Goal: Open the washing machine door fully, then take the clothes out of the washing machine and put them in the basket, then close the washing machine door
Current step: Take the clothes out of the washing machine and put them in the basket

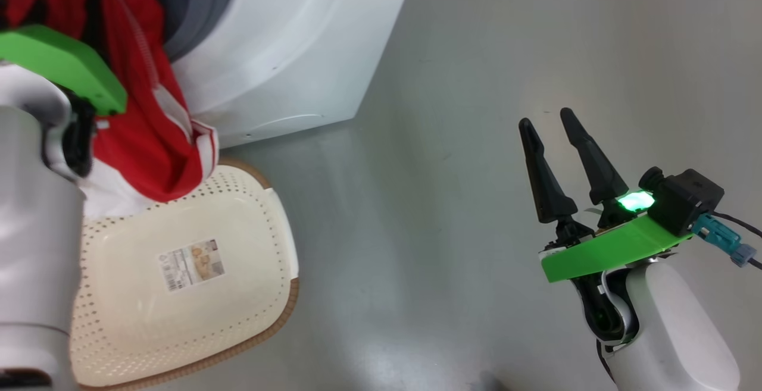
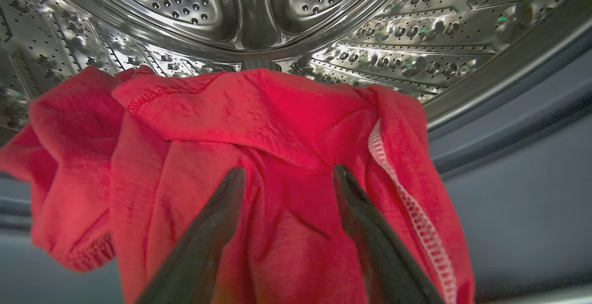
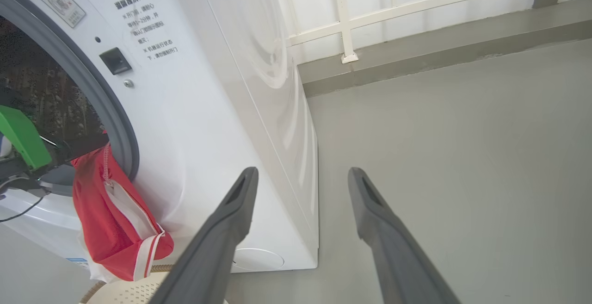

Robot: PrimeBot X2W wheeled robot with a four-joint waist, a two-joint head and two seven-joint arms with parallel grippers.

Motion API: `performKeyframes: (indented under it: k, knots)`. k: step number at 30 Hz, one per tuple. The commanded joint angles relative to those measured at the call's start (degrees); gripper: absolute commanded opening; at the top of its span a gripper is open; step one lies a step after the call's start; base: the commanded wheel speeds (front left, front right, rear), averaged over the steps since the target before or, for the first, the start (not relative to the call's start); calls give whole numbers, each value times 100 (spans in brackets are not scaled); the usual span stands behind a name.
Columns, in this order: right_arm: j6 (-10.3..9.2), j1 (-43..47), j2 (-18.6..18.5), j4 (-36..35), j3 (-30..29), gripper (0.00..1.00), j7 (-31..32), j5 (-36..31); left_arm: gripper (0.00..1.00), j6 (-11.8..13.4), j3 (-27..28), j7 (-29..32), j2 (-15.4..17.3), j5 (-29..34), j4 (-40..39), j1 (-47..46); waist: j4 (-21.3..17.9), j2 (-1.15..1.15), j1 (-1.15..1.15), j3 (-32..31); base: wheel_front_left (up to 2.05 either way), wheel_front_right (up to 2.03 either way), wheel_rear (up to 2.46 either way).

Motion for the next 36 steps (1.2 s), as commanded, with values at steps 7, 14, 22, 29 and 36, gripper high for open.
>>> performKeyframes:
  k: [7, 14, 22, 29, 36]
  knots:
    - [9, 19, 56, -133, 121, 100, -27, 34, 100, 224, 70, 103, 372, 83, 832, -739, -217, 0, 0, 93, 0, 0, 0]
    - [9, 40, 63, -122, 121, 100, -27, 22, 100, 367, 39, 437, 317, 38, 1556, -1031, -247, 0, 0, 61, 0, 0, 0]
    - [9, 23, 43, -103, 119, 100, -27, 17, 7, 145, -50, 408, 239, 0, 1898, -1225, -197, 0, 0, 70, 0, 0, 0]
    - [9, 13, 35, -102, 97, 100, -27, 15, 0, -130, -131, -19, 186, -21, 1949, -1279, -119, 0, 0, 83, 0, 0, 0]
    - [9, 31, 26, -92, 66, 100, -27, 1, 0, -327, -220, -527, 114, -43, 1923, -1219, -15, 0, 0, 12, 0, 0, 0]
